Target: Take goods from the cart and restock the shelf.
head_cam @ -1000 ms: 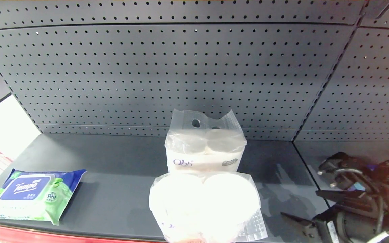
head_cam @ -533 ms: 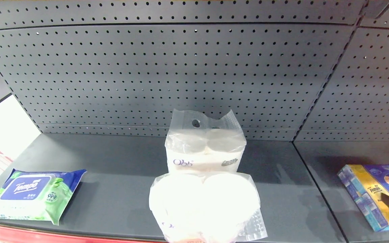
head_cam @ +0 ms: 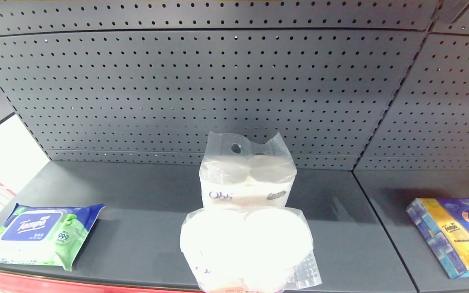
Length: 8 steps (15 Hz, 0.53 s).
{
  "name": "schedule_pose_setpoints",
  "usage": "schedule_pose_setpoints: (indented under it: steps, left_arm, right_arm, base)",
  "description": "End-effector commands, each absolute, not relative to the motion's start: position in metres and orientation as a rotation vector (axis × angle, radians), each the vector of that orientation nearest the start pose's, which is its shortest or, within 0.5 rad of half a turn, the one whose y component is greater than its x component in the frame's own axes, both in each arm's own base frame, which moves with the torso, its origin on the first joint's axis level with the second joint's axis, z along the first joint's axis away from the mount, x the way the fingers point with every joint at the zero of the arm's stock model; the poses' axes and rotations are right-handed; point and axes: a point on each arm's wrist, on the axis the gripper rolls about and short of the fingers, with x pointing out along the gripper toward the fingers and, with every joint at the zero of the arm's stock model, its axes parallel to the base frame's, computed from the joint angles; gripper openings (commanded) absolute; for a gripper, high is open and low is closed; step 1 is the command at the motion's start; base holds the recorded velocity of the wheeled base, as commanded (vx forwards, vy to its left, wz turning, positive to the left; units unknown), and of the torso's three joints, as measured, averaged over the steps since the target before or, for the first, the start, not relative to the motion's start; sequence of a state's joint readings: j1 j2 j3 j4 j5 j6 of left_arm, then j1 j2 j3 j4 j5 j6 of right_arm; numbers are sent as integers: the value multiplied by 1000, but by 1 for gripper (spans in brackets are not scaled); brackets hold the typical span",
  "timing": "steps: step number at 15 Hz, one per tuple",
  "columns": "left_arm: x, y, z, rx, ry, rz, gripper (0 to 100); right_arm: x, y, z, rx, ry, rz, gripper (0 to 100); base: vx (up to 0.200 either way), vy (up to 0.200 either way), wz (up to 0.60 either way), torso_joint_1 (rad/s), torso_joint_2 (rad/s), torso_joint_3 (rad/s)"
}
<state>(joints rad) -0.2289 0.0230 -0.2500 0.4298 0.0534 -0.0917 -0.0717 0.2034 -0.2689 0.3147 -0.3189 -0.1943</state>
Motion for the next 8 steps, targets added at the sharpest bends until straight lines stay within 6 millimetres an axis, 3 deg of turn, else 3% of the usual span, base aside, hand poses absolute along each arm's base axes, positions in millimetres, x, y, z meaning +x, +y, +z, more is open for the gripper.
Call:
schedule_pose_setpoints:
  steps: [1, 3, 6, 8]
  left_arm:
    - [-39, 11, 91, -70, 158, -161, 100]
    - [-28, 8, 86, -72, 33, -158, 100]
    - [-26, 9, 84, -63, 9, -104, 100]
    - [-23, 7, 89, -80, -121, -160, 100]
  right_arm:
    - [-29, -5, 87, -202, 278, -415, 100]
    - [-24, -6, 84, -175, 227, -414, 100]
    - [-23, -5, 82, -146, 214, -391, 100]
    - [-15, 1, 78, -76, 91, -88, 100]
  base:
    - [0, 0, 0, 0, 0, 0]
    - [0, 0, 0, 0, 0, 0]
    - [0, 0, 0, 0, 0, 0]
    - [0, 0, 0, 0, 0, 0]
